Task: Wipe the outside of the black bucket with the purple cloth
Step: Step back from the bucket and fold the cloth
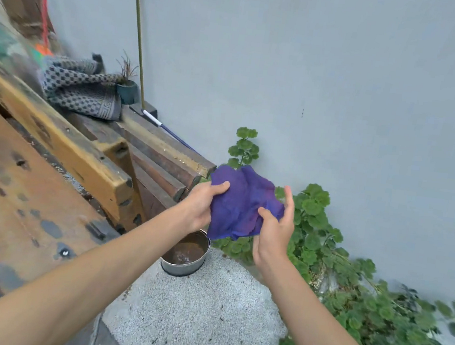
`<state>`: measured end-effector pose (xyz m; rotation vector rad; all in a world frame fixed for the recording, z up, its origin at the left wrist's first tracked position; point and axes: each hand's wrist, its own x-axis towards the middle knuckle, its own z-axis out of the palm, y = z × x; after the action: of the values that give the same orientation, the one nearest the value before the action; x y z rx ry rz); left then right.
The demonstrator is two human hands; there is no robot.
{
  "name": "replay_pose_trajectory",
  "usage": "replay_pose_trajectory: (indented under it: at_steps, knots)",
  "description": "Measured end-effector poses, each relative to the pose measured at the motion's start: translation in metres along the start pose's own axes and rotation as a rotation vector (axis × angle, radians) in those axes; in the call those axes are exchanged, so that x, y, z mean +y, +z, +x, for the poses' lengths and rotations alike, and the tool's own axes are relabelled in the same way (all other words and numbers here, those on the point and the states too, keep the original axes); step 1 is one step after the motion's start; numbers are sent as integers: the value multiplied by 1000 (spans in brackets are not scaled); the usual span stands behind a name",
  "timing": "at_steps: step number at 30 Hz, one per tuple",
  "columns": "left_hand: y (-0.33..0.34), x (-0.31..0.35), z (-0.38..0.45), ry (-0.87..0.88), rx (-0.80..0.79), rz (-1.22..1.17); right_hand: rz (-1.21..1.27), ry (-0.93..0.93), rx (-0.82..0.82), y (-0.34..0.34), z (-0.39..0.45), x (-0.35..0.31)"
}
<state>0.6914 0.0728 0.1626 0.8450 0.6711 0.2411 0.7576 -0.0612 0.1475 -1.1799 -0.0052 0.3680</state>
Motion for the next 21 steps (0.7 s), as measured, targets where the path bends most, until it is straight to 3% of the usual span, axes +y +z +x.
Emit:
replay_pose_trajectory:
  at_steps: [6, 11, 14, 18, 21]
  knots:
    - [41, 59, -40, 230, -82, 328, 6, 115, 15, -7, -23, -49]
    - [68, 87, -67, 246, -260, 568, -329, 225, -118, -21, -39, -84]
    - [74, 97, -80, 275, -345, 701, -626, 52, -244, -26, -43, -113]
    - [78, 104, -97, 219, -452, 782, -598, -142, -491, -14, -36, -173]
    - [80, 106, -105, 216, -506, 851, -738, -245, -632, 3, -35, -202]
